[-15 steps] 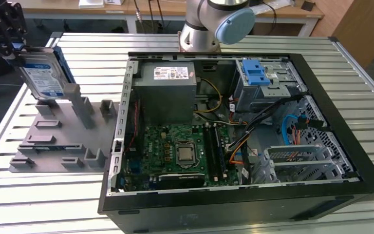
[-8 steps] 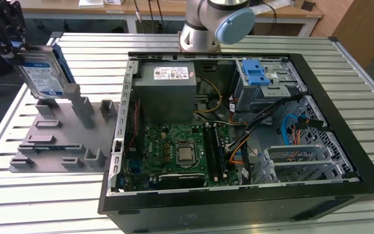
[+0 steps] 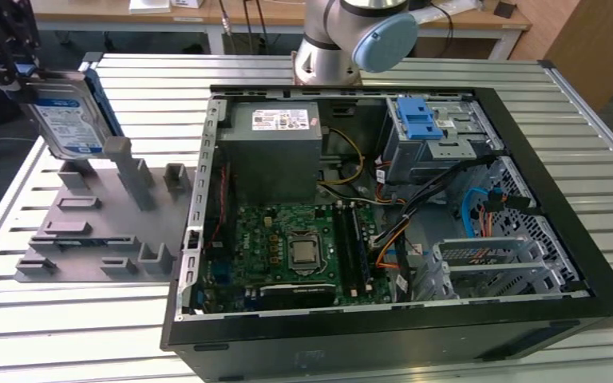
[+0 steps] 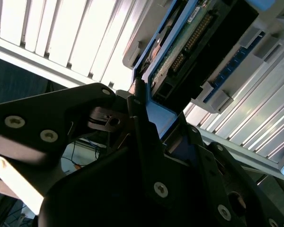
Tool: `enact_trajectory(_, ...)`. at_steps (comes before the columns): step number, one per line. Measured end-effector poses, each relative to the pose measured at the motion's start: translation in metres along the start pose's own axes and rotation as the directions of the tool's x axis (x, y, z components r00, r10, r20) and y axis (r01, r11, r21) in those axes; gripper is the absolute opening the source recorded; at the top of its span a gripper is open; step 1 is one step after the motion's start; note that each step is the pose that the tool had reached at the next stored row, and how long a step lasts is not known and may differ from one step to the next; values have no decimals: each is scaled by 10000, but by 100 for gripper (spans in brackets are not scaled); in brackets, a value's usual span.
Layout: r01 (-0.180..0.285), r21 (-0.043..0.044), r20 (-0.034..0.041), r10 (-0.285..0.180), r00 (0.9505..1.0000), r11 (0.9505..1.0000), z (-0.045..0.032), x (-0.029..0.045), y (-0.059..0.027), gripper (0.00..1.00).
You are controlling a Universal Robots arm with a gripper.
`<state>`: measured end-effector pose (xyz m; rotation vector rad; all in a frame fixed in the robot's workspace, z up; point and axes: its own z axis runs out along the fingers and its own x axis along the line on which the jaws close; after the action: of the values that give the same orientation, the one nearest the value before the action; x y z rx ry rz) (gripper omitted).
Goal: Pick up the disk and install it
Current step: 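Pick up the disk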
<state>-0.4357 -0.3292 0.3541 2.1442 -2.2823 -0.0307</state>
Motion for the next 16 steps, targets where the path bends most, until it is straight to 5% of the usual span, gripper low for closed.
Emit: enact_trajectory(16,1,1,0,-1,10000,10000,-153,0,5,36)
